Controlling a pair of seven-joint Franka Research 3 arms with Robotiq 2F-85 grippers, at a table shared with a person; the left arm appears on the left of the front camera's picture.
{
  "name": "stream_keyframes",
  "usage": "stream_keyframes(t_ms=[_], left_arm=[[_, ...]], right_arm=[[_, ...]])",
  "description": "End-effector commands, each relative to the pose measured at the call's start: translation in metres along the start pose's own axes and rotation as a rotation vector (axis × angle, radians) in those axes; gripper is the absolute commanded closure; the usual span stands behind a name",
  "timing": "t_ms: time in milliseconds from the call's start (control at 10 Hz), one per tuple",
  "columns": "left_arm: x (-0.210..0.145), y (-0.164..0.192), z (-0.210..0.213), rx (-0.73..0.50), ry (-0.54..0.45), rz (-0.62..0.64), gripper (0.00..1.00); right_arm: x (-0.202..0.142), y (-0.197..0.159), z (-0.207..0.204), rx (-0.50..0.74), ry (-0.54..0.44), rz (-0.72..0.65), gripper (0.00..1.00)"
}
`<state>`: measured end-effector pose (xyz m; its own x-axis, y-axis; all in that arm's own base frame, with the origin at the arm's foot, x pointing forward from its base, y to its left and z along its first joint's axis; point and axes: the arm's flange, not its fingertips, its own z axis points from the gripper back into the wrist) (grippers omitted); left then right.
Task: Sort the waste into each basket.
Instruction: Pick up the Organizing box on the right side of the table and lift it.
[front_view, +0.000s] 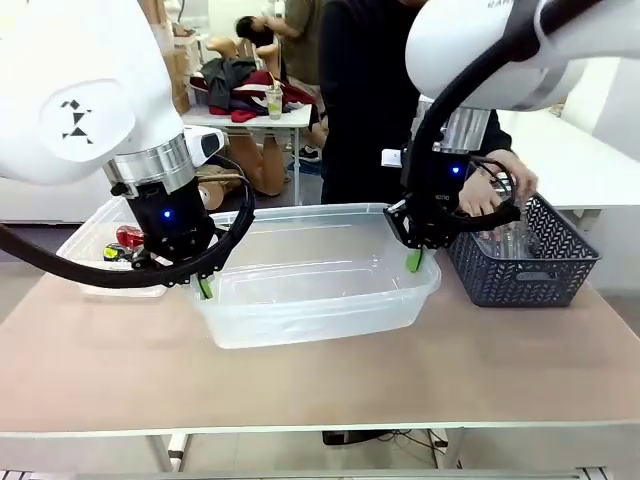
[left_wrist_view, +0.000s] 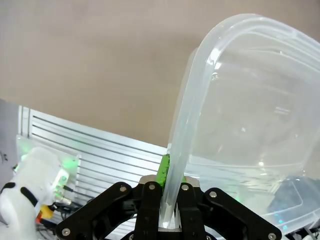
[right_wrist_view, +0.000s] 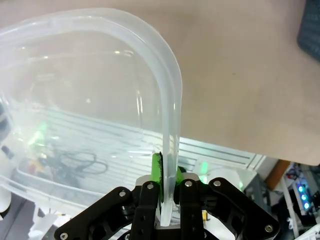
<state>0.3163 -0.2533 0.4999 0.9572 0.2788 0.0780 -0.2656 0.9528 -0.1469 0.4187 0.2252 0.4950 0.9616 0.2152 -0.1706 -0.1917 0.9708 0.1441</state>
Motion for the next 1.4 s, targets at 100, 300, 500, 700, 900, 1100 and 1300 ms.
stream_keyframes(t_ms=[100,300,500,700,900,1100,1300], left_arm=[[0.027,-0.05,0.006,-0.071,-0.029,-0.036,0.96],[0.012,-0.019,0.0,-0.007,0.006,-0.024,0.96],[0.032,-0.034,0.0,0.009,0.023,-0.012,0.96],[0.051,-0.044,0.001,0.003,-0.003,-0.011,0.96],[0.062,-0.051,0.001,0.01,-0.036,0.014,0.96],[0.04,-0.039,0.0,0.005,0.035,-0.036,0.96],[0.04,-0.039,0.0,0.005,0.035,-0.036,0.96]], right_arm=[[-0.013,0.006,0.015,0.035,0.021,-0.058,0.95],[-0.023,-0.01,0.018,0.054,0.002,-0.091,0.95],[-0.033,-0.021,0.02,0.063,0.008,-0.102,0.95],[-0.04,-0.024,0.021,0.069,0.008,-0.114,0.95],[-0.033,-0.025,0.017,0.065,0.015,-0.139,0.95],[-0.028,-0.032,0.02,0.012,-0.027,-0.098,0.95],[-0.028,-0.032,0.02,0.012,-0.027,-0.098,0.95]])
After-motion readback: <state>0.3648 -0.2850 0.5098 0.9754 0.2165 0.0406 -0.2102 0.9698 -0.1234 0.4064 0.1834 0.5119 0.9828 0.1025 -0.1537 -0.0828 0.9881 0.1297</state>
